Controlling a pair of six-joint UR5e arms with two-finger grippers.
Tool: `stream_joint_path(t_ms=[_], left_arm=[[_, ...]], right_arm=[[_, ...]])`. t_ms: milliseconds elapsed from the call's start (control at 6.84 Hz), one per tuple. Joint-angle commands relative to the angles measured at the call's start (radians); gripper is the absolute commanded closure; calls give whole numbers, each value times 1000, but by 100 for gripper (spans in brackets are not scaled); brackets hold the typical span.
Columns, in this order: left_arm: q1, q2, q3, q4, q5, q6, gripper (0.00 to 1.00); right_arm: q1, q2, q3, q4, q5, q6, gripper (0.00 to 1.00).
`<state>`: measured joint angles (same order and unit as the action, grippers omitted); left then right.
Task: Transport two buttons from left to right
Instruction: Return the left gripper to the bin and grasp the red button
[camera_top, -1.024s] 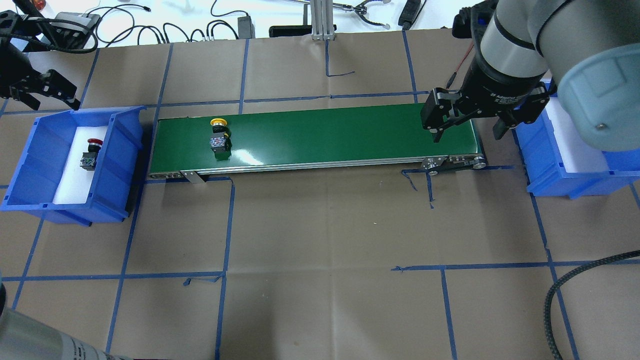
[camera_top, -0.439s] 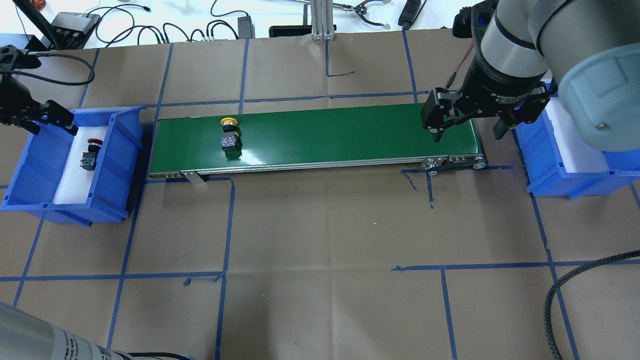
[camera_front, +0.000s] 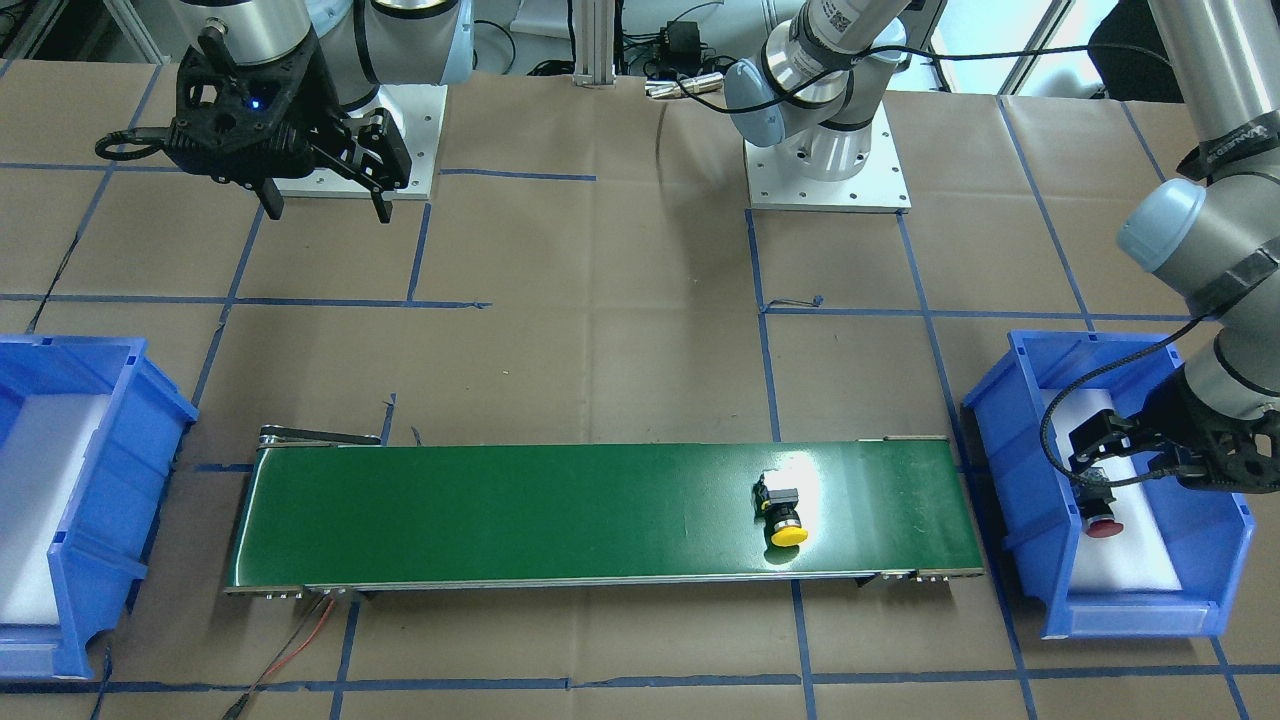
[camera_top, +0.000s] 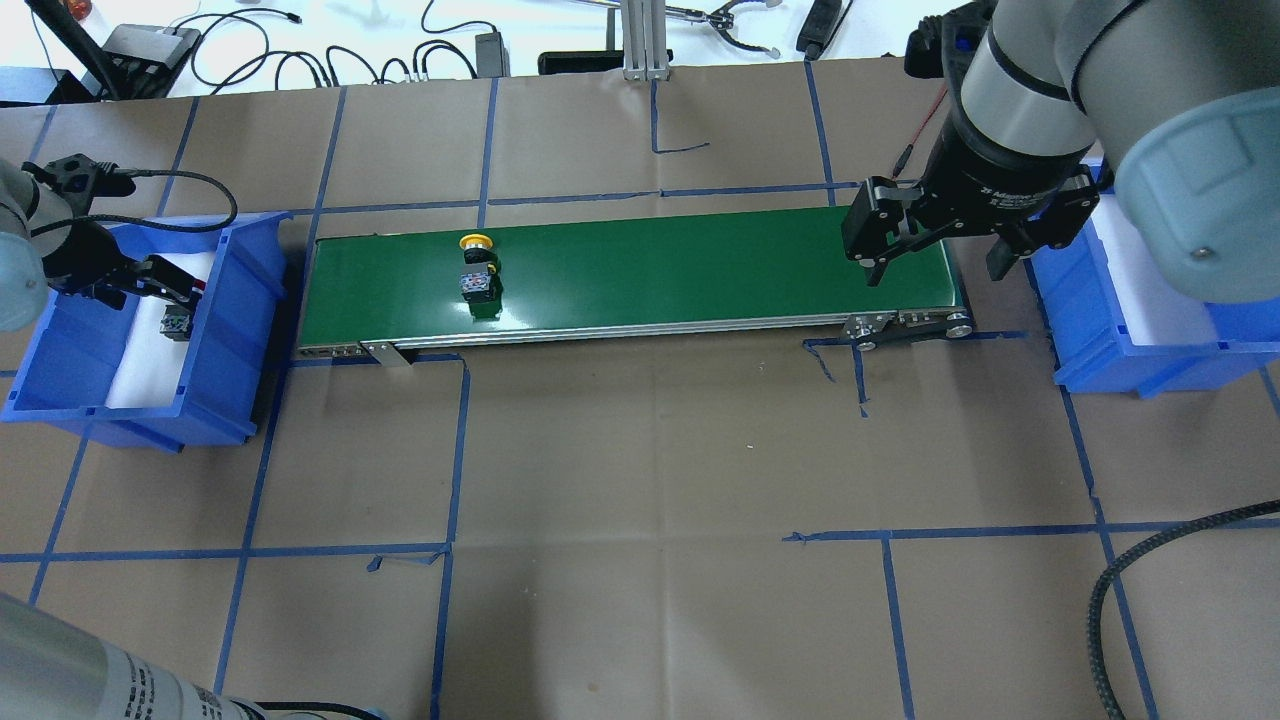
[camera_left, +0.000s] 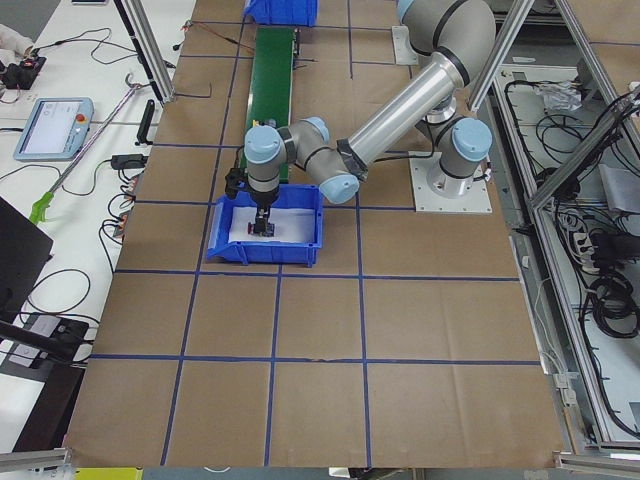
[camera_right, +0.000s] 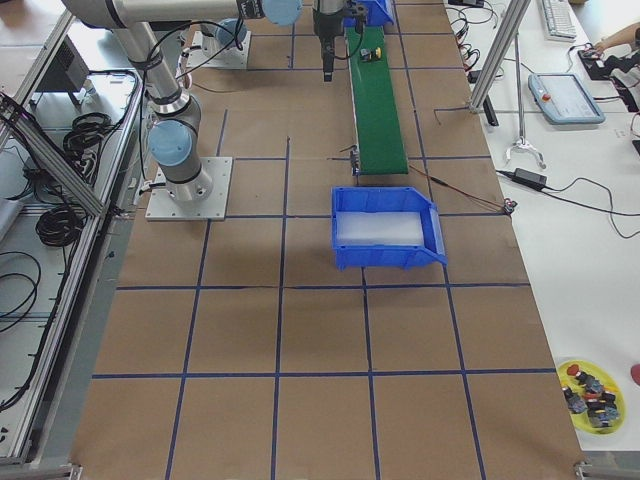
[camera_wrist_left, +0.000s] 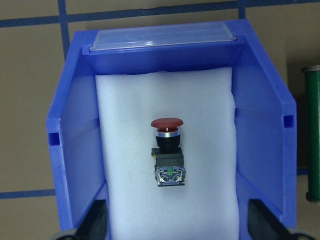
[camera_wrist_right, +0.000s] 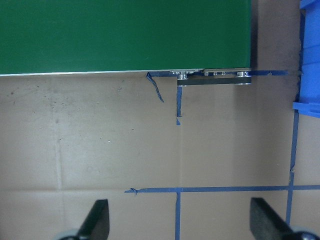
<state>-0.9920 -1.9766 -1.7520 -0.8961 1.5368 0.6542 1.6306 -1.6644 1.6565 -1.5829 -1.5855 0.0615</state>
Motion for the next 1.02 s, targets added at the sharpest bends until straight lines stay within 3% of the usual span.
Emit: stream_joint_path(t_ms=[0,292,877], left_arm=[[1,-56,-20,81,-1,-1,0],[3,-62,-20,82,-3,-2,2],[3,-64,3,80,0,-18,80]], right_arm=[[0,0,0,1,1,0,0],[0,0,0,0,-1,1,0],[0,0,0,0,-1,1,0]])
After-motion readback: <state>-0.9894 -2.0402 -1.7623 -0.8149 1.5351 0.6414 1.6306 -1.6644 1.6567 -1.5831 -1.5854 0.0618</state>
